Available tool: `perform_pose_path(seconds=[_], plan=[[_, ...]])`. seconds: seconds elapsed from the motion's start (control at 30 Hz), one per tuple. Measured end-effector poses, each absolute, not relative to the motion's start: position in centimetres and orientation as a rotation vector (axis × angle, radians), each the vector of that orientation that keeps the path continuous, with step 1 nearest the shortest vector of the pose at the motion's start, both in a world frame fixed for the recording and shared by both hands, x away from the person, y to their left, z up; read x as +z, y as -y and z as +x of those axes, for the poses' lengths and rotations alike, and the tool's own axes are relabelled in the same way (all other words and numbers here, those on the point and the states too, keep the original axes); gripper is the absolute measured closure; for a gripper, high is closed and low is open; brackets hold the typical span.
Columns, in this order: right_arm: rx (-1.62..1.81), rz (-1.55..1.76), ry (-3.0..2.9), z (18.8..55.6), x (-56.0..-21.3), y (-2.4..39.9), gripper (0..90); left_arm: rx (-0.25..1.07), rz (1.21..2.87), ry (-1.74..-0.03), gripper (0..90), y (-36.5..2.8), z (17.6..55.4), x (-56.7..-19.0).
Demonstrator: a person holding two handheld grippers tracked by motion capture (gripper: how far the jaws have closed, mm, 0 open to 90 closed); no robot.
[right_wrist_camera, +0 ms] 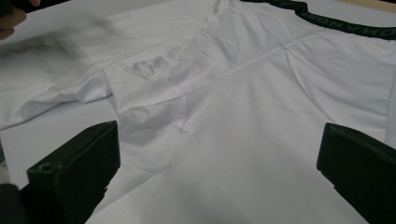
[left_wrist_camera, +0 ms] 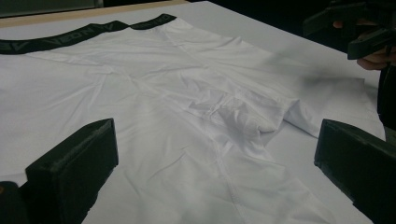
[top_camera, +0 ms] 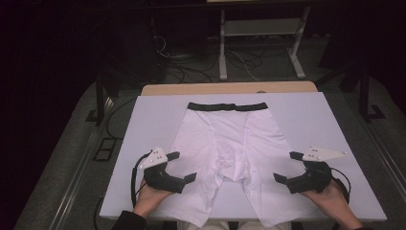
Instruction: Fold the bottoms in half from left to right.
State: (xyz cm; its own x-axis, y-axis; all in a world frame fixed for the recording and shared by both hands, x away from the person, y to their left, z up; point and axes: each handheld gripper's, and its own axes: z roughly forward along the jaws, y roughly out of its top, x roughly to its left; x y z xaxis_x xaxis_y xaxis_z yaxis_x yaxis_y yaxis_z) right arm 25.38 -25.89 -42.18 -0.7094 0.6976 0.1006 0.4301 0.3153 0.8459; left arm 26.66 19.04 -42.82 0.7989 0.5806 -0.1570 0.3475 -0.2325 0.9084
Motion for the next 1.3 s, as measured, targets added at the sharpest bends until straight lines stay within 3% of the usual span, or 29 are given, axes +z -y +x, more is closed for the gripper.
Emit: perform_pose_path(seconds=[1.3], plan=[[1.367, 0.958, -2.325, 30.1, -38.7, 22.1, 0.0, 0.241, 1.829, -0.717, 0.0, -19.2, 26.7, -42.8]])
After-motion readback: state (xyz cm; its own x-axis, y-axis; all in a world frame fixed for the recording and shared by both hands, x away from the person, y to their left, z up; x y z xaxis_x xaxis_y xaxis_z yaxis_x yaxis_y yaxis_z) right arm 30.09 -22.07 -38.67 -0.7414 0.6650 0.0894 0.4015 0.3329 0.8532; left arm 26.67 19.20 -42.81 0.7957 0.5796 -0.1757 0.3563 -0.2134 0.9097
